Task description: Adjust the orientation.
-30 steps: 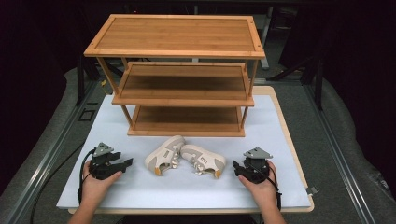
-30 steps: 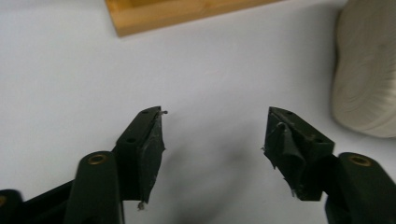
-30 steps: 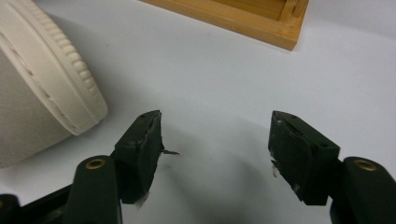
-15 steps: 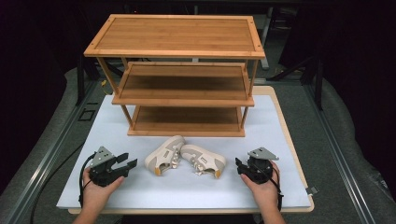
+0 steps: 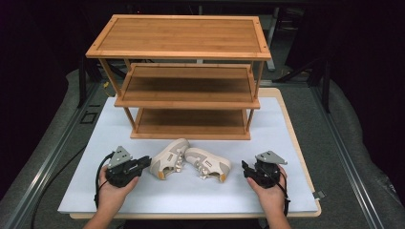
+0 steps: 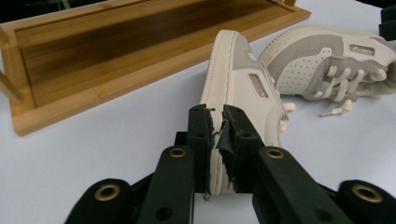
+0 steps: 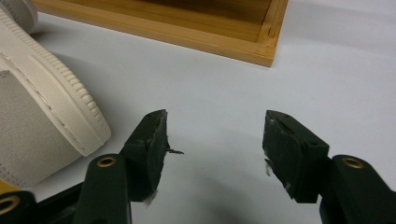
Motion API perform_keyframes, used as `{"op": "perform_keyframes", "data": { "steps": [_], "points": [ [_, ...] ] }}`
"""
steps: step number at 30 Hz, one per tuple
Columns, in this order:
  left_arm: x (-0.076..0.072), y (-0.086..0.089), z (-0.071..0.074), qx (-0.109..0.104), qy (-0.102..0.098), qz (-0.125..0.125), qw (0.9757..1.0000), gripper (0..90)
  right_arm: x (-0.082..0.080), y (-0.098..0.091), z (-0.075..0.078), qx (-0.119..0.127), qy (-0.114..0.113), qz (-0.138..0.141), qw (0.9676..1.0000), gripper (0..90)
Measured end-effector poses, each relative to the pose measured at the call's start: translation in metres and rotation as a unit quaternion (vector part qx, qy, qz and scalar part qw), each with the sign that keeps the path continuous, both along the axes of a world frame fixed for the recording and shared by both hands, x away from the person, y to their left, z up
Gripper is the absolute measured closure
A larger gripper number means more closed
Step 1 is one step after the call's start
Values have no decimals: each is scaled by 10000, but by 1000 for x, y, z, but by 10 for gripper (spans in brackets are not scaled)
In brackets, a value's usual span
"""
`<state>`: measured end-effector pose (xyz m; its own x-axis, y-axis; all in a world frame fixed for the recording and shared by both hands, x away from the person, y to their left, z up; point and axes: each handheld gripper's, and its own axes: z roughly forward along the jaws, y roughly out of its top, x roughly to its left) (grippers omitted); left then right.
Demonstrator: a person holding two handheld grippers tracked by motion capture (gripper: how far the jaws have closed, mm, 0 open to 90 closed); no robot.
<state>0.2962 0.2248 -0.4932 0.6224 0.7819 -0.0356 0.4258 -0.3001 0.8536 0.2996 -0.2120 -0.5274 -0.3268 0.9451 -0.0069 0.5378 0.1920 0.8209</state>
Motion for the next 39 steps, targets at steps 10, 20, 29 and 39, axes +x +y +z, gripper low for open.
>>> {"op": "perform_keyframes", "data": {
  "steps": [10,20,29,39],
  "points": [
    [18,-11,-7,264,91,-19,9996,895,1,-2,-1,66,53,-38,10000,399],
    [32,-2,-9,346,128,269,9990,897,0,-2,-1,141,63,-27,9999,399],
    [49,11,-15,64,450,536,9975,898,1,-3,-2,202,100,-45,9997,399],
    [56,16,-22,80,633,654,9958,899,2,-2,-3,241,141,-46,9996,399]
  ]
}}
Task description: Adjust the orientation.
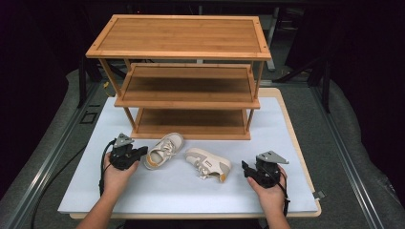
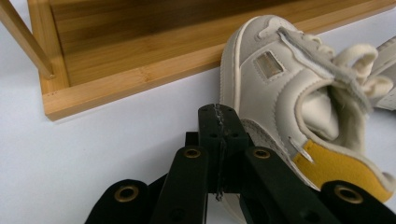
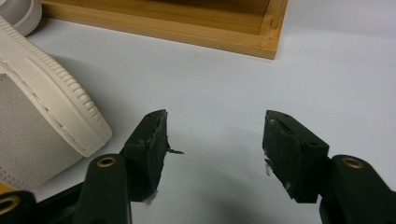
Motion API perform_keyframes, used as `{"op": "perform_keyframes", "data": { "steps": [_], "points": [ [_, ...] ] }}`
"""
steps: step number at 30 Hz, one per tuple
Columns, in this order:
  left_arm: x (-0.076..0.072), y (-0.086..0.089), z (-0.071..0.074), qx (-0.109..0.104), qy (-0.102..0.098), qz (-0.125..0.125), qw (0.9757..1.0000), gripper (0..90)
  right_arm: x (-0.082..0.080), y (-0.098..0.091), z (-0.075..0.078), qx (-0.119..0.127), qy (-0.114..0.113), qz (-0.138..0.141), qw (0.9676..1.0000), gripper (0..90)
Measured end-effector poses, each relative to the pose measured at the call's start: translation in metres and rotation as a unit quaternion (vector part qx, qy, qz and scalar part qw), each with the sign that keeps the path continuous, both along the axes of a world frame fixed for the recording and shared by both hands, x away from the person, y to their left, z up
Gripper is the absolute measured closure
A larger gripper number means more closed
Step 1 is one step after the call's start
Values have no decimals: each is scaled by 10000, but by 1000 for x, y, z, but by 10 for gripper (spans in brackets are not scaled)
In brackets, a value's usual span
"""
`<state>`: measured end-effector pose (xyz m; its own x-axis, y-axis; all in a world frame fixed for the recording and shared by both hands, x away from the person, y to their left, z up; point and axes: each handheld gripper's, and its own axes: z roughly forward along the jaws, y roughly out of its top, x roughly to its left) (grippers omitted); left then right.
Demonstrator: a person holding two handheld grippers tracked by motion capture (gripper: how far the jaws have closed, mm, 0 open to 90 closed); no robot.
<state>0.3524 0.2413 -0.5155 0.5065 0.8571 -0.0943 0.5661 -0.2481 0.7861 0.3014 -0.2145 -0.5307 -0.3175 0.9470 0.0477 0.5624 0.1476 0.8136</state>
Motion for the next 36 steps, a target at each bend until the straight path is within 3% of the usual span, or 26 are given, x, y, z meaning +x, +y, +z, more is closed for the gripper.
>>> {"op": "perform_keyframes", "data": {
  "steps": [1,2,3,7,11,13,16,22,24,25,26,27,30,31,32,33,36],
  "points": [
    [0,0,0,0,0,0,10000,898,0,0,0,0,0,0,10000,399],
    [2,0,-5,8,178,-74,9998,898,1,0,-1,15,34,-3,10000,399],
    [1,0,-8,-52,208,-78,9997,899,1,0,-1,29,47,-11,10000,399],
    [-3,-2,-5,-161,233,-182,9994,898,0,-2,0,63,36,-26,10000,399],
    [-13,-5,-5,-51,224,-272,9994,898,0,-4,0,144,29,-42,9999,399],
    [-17,-1,-6,-241,312,-285,9988,897,0,-4,0,161,21,-76,9998,399],
    [-20,0,-5,-357,320,-274,9985,897,0,-4,0,176,34,-60,9998,399],
    [-26,-6,-4,-438,407,-549,9967,896,1,-5,0,199,39,-104,9997,399],
    [-28,-11,-3,-343,338,-577,9972,894,1,-6,0,233,69,-70,9997,399],
    [-31,-15,0,-92,204,-484,9986,872,1,-6,0,239,67,-79,9997,399],
    [-31,-15,0,-92,204,-484,9986,851,1,-6,0,239,67,-79,9997,399],
    [-33,-16,2,50,76,-428,9990,819,1,-7,0,246,66,-84,9996,399],
    [-34,-15,5,-61,33,-360,9993,749,1,-7,0,280,56,-100,9995,399],
    [-35,-13,8,-240,-39,-275,9993,710,1,-7,0,287,85,-91,9995,399],
    [-35,-13,8,-240,-39,-275,9993,688,1,-7,0,287,85,-91,9995,399],
    [-36,-11,12,-403,-91,-248,9988,669,1,-8,-1,297,72,-113,9995,399],
    [-35,-12,15,-501,-147,-235,9984,610,1,-8,-1,312,77,-111,9994,399]
  ]
}}
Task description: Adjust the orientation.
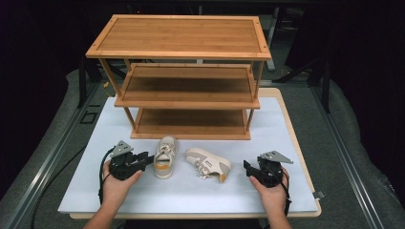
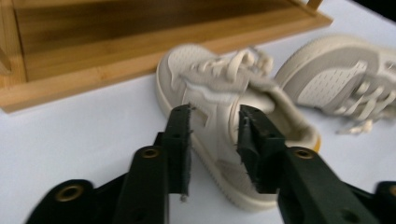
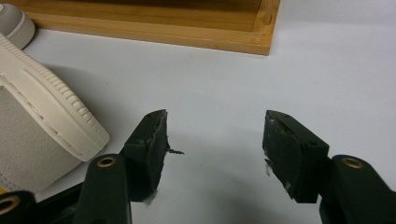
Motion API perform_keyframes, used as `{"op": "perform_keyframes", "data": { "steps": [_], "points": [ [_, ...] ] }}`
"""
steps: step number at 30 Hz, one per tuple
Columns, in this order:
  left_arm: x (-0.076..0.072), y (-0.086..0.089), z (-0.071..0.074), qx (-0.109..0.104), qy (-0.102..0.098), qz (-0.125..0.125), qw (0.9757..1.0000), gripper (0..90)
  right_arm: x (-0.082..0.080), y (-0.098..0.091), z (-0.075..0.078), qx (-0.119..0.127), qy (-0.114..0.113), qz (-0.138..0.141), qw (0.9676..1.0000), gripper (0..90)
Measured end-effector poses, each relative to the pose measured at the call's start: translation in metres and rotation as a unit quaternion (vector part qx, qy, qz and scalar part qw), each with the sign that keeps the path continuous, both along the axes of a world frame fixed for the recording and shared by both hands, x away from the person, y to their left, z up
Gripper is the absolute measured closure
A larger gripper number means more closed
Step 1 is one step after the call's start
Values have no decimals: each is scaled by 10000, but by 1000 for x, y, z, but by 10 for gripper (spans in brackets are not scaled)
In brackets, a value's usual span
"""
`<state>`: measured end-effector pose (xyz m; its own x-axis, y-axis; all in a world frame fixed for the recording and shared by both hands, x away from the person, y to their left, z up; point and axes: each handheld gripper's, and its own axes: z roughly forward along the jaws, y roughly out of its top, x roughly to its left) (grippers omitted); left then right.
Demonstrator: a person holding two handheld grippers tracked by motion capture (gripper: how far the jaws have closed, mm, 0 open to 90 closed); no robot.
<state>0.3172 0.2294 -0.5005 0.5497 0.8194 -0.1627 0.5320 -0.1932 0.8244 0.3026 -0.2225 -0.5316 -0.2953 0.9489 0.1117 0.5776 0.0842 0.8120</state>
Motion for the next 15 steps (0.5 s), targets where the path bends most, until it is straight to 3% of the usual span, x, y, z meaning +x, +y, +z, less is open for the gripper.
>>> {"op": "perform_keyframes", "data": {
  "steps": [4,11,14,15],
  "points": [
    [6,-5,-2,-191,80,-51,9998,563,0,0,0,15,14,-15,10000,399],
    [18,-18,-12,-153,370,-51,9992,523,0,1,0,12,-1,-21,10000,399],
    [22,-20,-16,-97,509,33,9987,555,0,1,0,25,-23,4,10000,400],
    [22,-19,-16,11,525,41,9986,593,-1,1,1,28,-20,12,10000,400]
  ]
}}
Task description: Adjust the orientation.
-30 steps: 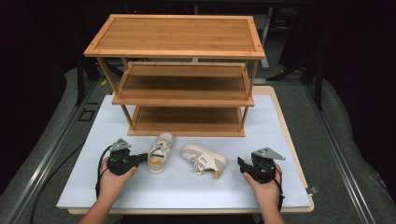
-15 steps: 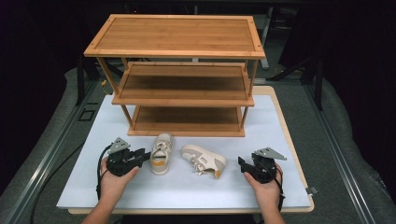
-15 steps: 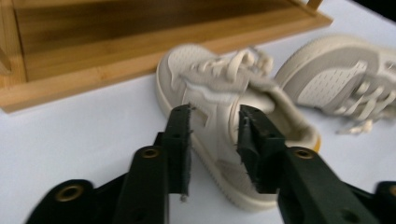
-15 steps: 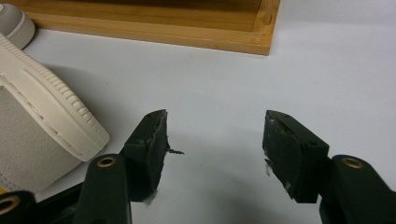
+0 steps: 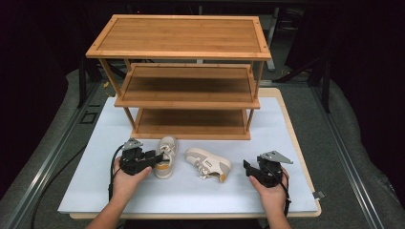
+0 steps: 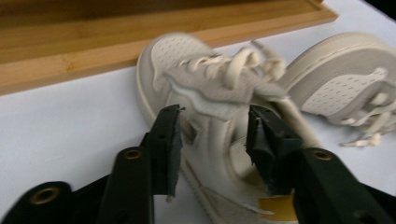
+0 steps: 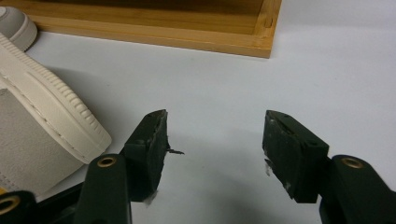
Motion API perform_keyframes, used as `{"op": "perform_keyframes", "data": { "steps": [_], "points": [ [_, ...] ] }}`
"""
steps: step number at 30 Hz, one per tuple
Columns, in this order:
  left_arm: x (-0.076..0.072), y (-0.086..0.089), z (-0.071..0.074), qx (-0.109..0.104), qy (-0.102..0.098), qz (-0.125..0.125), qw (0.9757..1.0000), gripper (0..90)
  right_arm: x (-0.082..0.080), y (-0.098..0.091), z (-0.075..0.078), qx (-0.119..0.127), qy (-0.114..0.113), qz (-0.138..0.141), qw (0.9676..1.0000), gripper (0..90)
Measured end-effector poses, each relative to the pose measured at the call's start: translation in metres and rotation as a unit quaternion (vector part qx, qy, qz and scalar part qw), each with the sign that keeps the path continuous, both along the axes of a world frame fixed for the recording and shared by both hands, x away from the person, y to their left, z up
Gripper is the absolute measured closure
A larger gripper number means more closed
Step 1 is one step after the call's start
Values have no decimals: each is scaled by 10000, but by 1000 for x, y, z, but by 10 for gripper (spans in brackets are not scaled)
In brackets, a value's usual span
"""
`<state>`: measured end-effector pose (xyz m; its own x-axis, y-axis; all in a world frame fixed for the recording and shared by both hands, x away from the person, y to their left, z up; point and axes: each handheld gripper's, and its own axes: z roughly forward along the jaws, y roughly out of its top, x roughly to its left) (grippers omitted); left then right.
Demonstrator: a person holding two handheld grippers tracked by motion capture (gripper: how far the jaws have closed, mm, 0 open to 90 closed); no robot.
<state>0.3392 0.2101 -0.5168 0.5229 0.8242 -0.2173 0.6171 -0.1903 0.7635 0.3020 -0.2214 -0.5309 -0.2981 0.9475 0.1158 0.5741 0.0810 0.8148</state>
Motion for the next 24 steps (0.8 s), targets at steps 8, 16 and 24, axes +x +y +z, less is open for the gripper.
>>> {"op": "perform_keyframes", "data": {
  "steps": [8,16,24],
  "points": [
    [-11,0,7,193,-97,-176,9996,745,-2,2,3,-53,-96,75,9999,405],
    [-5,-5,8,264,-23,-142,9995,718,-3,5,4,-62,-127,119,9998,413],
    [-4,-4,5,373,-52,98,9992,742,-3,7,3,-52,-99,108,9999,413]
  ]
}}
